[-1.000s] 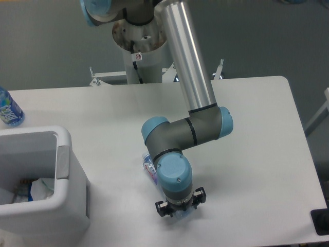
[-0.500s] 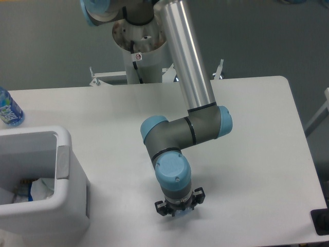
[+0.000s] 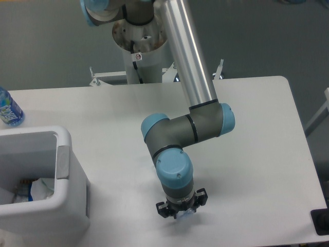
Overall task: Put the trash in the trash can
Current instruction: 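Close the gripper on the bottle's cap end and lift it, then carry the held bottle over the trash bin and lower it inside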
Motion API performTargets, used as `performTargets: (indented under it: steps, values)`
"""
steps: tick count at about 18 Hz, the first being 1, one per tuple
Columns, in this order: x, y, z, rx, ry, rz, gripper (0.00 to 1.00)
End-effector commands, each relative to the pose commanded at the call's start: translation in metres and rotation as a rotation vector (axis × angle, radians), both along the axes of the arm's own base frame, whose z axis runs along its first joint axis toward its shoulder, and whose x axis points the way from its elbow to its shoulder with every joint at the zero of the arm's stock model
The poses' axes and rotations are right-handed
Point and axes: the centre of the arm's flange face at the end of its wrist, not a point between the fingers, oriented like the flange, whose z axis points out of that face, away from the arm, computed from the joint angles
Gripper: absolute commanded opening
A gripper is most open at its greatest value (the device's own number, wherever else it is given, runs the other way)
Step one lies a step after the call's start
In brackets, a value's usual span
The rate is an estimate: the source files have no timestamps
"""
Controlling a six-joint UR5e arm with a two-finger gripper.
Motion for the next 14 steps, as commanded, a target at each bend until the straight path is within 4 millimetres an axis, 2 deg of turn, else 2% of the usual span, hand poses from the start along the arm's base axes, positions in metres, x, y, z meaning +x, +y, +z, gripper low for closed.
performTargets:
  steps: [5,12,14]
  values:
    - [0.000,-0.008,0.069,0.186,-0.042,-0.005,0.58]
    - [-0.005,-0.020,0.185,0.470,-0.066,-0.043,0.57]
    - [-0.005,-0.032,0.222,0.521,-0.037,-0.047,0.57]
